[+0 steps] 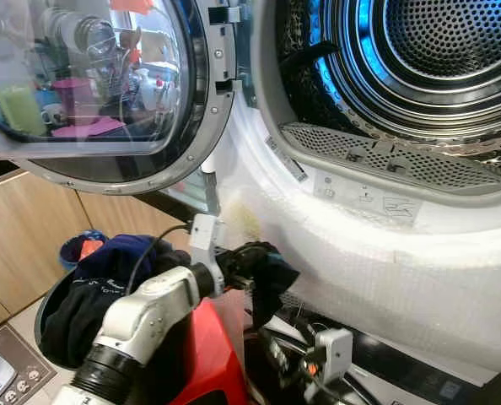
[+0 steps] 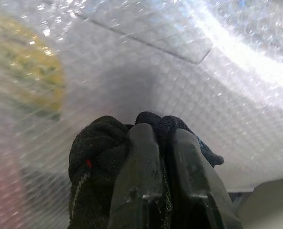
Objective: Clothes washing
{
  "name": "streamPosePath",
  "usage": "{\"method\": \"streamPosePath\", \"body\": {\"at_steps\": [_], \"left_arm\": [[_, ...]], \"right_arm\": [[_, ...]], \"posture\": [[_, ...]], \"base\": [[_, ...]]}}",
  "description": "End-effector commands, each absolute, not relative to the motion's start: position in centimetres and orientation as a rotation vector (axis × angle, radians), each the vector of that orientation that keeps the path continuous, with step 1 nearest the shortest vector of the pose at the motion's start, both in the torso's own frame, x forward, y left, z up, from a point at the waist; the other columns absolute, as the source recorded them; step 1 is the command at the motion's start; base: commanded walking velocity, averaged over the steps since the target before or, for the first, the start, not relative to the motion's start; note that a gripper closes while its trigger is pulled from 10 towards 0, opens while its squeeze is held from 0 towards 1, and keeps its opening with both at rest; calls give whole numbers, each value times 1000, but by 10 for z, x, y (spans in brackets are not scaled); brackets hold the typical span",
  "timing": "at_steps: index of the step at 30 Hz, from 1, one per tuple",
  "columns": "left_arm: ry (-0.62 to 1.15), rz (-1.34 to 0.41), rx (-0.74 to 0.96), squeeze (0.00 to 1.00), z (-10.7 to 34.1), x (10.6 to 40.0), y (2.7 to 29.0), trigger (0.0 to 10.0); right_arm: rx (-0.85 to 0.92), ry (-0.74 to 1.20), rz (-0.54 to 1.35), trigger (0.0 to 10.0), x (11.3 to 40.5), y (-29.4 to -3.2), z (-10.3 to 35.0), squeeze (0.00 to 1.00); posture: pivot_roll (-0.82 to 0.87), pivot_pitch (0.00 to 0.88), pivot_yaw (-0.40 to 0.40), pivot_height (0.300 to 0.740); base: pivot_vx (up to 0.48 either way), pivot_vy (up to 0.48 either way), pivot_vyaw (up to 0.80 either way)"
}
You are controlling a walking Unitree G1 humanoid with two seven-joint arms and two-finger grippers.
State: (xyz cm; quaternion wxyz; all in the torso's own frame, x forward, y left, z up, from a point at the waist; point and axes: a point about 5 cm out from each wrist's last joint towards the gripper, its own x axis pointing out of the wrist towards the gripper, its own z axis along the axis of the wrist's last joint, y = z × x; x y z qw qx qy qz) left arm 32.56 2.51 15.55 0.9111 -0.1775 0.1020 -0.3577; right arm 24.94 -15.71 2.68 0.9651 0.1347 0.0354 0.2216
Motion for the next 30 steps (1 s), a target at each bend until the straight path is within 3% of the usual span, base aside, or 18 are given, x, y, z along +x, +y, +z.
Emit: {"method": "streamPosePath", "body": {"at_steps": [1,17,30], "left_arm": [[201,-732,-384,0,160,329,22,10000],[282,-843,-657,0,169,321,-12,10000],[339,-891,-740,0,172,314,-38,10000]], "right_arm": [[246,62,408,10000,250,-160,27,0],[197,-7,318,10000,251,-160,31,0],[207,-66,334,10000,254,-147,41,0]], "posture": [[13,0,41,740],[-4,0,61,740],[-17,0,74,740]], "base": [[0,0,0],[0,0,0],[0,0,0]]}}
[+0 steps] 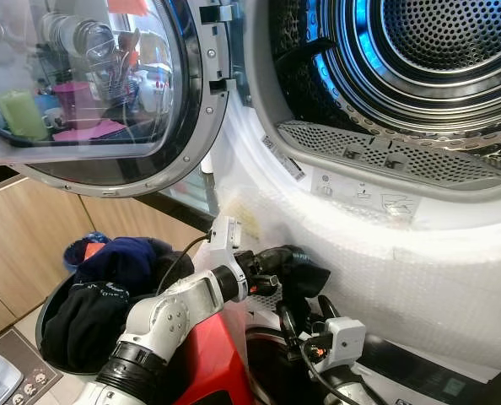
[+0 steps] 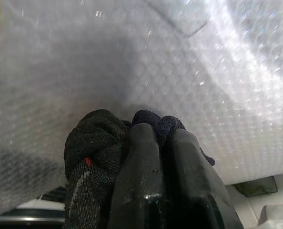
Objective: Clothes washing
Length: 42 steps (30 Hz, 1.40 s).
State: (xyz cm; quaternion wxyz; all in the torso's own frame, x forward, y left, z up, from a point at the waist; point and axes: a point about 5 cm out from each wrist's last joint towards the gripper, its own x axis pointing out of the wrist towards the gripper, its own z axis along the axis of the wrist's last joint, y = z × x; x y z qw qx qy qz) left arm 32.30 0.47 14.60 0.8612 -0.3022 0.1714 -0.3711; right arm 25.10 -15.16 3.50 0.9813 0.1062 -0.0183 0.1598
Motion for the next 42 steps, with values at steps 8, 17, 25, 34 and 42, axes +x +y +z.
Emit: {"method": "streamPosePath", "body": {"at_steps": [8,17,25,34,42], "left_arm": [[347,-933,-786,0,182,311,-57,10000],[349,-1012,-977,0,208,307,-78,10000],[397,-1078,-1029,0,213,295,-92,10000],[431,-1113,-1028,0,213,287,-101,10000],[449,-1156,-1058,0,219,278,-111,10000]], "right_arm": [[179,-65,331,10000,259,-141,43,0],[134,-60,266,10000,266,-139,44,0],[94,-65,125,10000,276,-147,47,0],[118,-101,158,10000,279,-135,52,0],[129,-103,137,10000,280,-130,52,0]], "posture": [[-15,0,78,740],[-11,0,82,740],[-9,0,85,740],[-9,0,85,740],[-13,0,84,740]], "base": [[0,0,0],[0,0,0],[0,0,0],[0,0,0],[0,0,0]]}}
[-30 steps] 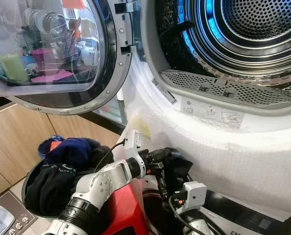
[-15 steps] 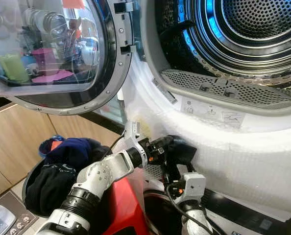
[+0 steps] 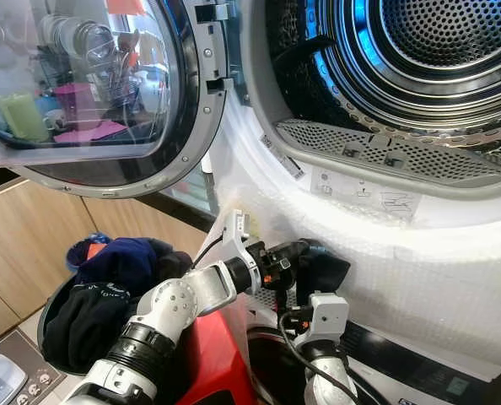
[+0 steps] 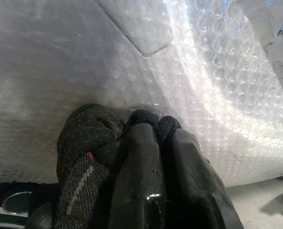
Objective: Clothes washing
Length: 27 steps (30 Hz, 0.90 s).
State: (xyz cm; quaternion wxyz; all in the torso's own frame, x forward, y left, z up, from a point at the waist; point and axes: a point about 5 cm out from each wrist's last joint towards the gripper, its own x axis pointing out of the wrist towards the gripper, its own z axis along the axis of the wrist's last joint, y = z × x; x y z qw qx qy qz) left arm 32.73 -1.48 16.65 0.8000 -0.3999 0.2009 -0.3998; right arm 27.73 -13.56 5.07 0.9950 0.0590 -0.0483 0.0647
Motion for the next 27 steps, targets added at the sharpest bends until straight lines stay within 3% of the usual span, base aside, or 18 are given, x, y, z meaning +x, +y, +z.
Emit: {"method": "streamPosePath", "body": {"at_steps": [1,2,3,4,6,7,8,27], "left_arm": [[450,-1157,-1062,0,220,278,-112,10000],[453,-1160,-1071,0,220,277,-113,10000],[455,-1161,-1076,0,221,277,-113,10000],[458,-1165,-1086,0,221,276,-115,10000],[459,-1167,-1088,0,221,275,-115,10000],[465,-1171,-1094,0,222,274,-116,10000],[469,-1178,-1099,0,222,272,-117,10000],[471,-1182,-1102,0,223,271,-118,10000]], "right_arm": [[137,-100,132,10000,280,-129,52,0],[152,-95,124,7216,281,-129,51,0],[162,-92,118,7216,281,-128,51,0],[162,-88,100,3216,283,-128,51,0],[160,-87,94,3216,283,-128,51,0],[161,-85,80,1098,284,-129,51,0],[160,-83,73,0,283,-129,50,0],[158,-83,70,0,283,-130,50,0]], "posture": [[-15,0,83,740],[-15,0,83,740],[-17,0,84,740],[-20,0,84,740],[-20,0,84,740],[-22,0,84,740],[-22,0,84,740],[-24,0,83,740]], "base": [[0,0,0],[0,0,0],[0,0,0],[0,0,0],[0,0,0],[0,0,0],[0,0,0],[0,0,0]]}}
